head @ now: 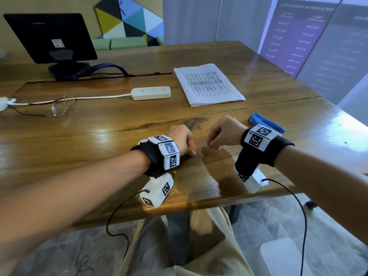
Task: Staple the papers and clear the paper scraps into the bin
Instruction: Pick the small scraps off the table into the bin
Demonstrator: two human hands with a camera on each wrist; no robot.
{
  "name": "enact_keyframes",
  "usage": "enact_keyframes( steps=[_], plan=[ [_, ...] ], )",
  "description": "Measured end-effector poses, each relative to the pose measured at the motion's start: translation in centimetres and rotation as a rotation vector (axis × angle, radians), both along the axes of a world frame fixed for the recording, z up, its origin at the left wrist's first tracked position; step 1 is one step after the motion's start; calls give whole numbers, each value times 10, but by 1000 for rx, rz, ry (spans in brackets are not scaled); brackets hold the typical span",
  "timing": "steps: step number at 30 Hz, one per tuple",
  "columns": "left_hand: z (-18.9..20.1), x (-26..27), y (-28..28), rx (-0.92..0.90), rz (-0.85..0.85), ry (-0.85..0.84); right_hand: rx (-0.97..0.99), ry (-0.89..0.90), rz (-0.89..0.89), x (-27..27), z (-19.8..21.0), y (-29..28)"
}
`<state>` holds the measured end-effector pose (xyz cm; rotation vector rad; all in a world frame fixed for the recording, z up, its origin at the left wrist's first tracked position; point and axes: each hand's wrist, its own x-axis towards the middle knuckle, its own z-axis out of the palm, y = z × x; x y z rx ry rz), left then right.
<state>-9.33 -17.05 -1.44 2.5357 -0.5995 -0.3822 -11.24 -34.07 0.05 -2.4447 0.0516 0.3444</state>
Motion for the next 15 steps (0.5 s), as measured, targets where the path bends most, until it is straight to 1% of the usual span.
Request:
enact_keyframes(
  steps=[5,15],
  plan=[
    [2,1,-4,32,-27,-10,12,9,-14,-2,-1,2],
    [7,7,-16,264,-174,-43,20,3,-23,-7,4,6]
  ],
)
